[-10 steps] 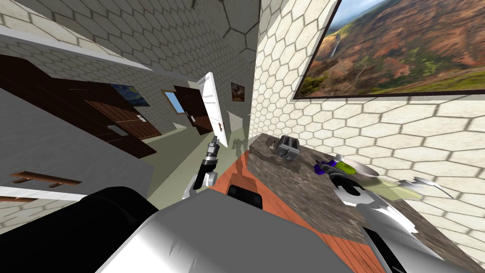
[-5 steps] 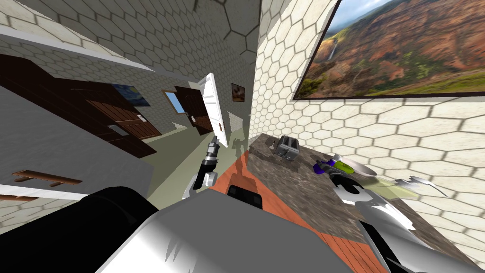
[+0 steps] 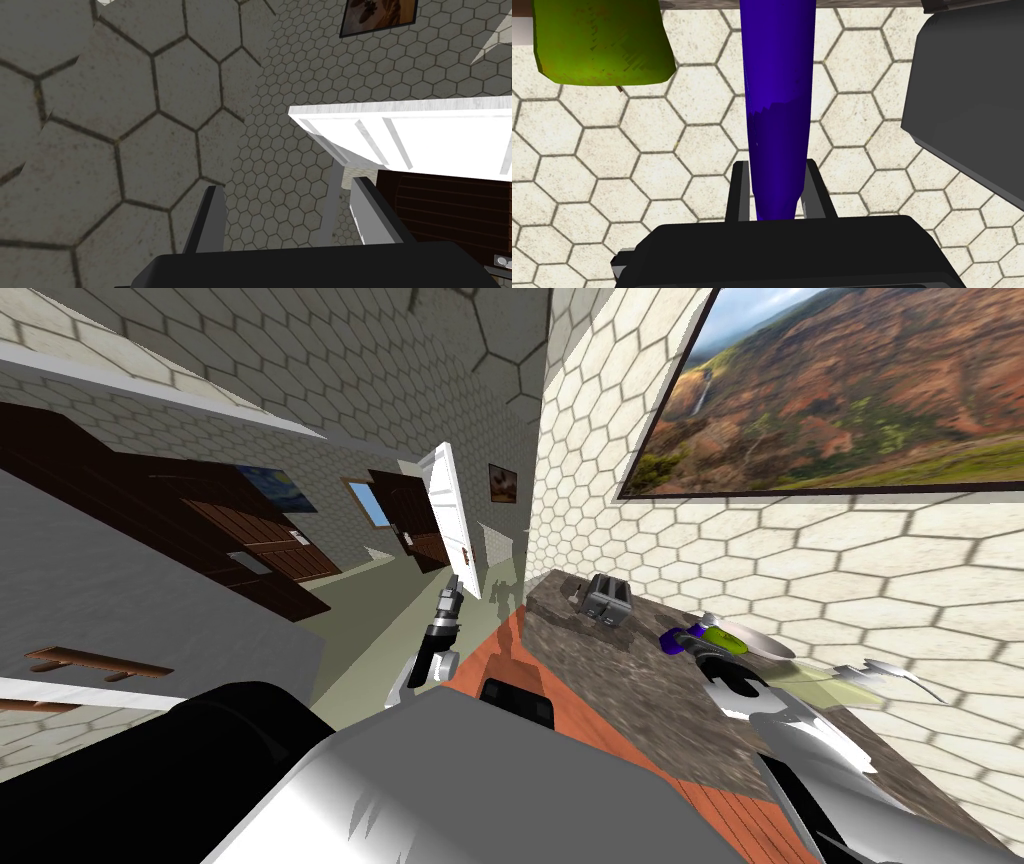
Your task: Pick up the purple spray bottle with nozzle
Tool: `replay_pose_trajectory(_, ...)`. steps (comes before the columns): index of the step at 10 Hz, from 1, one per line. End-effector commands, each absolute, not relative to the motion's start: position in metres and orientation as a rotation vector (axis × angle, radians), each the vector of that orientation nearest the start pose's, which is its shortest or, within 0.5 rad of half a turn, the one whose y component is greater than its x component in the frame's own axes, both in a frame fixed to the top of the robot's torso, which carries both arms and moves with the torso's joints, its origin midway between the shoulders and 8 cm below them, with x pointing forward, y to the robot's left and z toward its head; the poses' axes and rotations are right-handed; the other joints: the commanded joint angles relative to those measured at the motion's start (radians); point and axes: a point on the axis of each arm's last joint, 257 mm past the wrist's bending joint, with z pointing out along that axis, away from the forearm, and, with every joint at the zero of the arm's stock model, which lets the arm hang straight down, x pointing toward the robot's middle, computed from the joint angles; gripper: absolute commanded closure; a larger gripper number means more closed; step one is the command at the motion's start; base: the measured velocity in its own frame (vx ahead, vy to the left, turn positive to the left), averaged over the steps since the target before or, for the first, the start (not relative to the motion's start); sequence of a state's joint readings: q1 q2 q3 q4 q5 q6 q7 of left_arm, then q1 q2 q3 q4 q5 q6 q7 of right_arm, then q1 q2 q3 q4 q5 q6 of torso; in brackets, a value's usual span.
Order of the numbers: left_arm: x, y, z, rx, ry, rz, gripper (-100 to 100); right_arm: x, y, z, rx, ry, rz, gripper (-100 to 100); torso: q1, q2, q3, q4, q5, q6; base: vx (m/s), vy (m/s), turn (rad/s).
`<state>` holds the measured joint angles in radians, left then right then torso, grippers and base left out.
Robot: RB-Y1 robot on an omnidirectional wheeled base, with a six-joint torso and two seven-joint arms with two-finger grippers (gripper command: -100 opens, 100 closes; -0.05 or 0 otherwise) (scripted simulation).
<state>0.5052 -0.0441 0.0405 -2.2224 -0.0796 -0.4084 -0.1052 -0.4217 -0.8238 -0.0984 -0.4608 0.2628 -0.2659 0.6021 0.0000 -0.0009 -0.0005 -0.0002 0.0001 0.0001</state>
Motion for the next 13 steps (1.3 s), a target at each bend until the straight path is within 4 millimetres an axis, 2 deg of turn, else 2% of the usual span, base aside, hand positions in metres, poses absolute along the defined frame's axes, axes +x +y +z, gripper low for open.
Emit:
replay_pose_trajectory(1,0.366,0.296,-0.022,-0.717,0.754,-1.075,0,0.519,-0.691,-0.234,0.409,1.741,-0.334,0,0.000,0.000,0.000,0.000,0.000,0.000,0.000,0.000,0.000)
replay_pose_trajectory(2,0.366,0.296,-0.022,-0.717,0.754,-1.075,0,0.508,-0.689,-0.249,0.439,1.746,-0.324,100,0.000,0.000,0.000,0.000,0.000,0.000,0.050,-0.020,0.048)
replay_pose_trajectory(6,0.366,0.296,-0.022,-0.717,0.754,-1.075,0,0.485,-0.685,-0.267,0.443,1.761,-0.322,100,-0.006,-0.011,-0.008,-0.006,-0.009,-0.005,0.061,-0.029,0.036)
replay_pose_trajectory(8,0.366,0.296,-0.022,-0.717,0.754,-1.075,0,0.486,-0.680,-0.263,0.420,1.754,-0.316,100,-0.007,-0.009,-0.009,-0.010,-0.013,-0.004,0.003,-0.001,-0.006)
replay_pose_trajectory(9,0.366,0.296,-0.022,-0.717,0.754,-1.076,0,0.471,-0.684,-0.278,0.479,1.763,-0.320,100,-0.007,-0.009,-0.009,-0.010,-0.014,-0.004,0.043,-0.016,0.050)
replay_pose_trajectory(10,0.366,0.296,-0.022,-0.717,0.754,-1.076,0,0.467,-0.685,-0.281,0.475,1.769,-0.324,100,-0.009,-0.011,-0.011,-0.012,-0.016,-0.004,0.061,-0.023,0.043)
replay_pose_trajectory(12,0.366,0.296,-0.022,-0.717,0.754,-1.075,0,0.461,-0.679,-0.280,0.443,1.769,-0.321,100,-0.012,-0.013,-0.014,-0.015,-0.020,-0.003,0.021,-0.012,0.005)
replay_pose_trajectory(13,0.366,0.296,-0.022,-0.717,0.754,-1.075,0,0.467,-0.675,-0.272,0.428,1.756,-0.312,100,-0.012,-0.012,-0.014,-0.015,-0.022,-0.003,-0.007,0.000,-0.019)
